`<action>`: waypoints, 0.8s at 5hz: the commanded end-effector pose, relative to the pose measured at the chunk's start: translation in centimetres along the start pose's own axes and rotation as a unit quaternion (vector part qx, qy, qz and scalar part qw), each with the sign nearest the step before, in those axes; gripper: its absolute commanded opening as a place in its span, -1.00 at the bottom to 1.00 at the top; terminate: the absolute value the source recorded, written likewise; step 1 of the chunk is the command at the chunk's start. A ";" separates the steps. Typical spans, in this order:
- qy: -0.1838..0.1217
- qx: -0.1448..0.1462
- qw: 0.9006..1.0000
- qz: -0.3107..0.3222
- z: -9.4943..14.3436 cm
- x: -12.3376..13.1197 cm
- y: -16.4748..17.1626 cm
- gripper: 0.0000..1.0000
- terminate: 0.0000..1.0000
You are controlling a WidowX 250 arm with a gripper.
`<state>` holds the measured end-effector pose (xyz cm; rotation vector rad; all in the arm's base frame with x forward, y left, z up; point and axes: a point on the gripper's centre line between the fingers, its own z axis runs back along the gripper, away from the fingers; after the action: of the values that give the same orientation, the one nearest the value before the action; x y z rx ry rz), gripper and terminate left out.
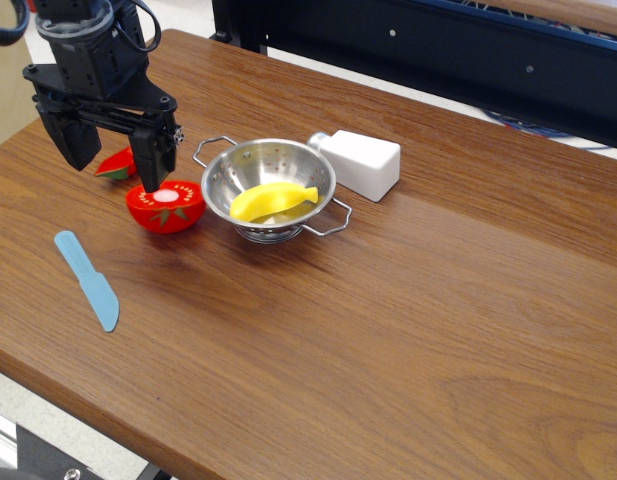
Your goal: Take banana out of colander
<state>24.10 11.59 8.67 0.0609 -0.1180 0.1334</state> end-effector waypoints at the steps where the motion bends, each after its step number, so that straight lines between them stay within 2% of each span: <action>1: 0.000 0.000 1.000 0.000 0.0 0.0 0.0 1.00 -1.00; 2: -0.028 0.010 0.999 -0.027 0.3 2.8 -2.3 1.00 -1.00; 3: -0.030 0.005 0.998 -0.063 1.2 4.8 -4.7 1.00 -1.00; 4: -0.037 -0.001 0.994 -0.100 1.0 6.1 -6.2 1.00 -1.00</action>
<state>30.33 6.03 8.74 0.0632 -0.1373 -0.0681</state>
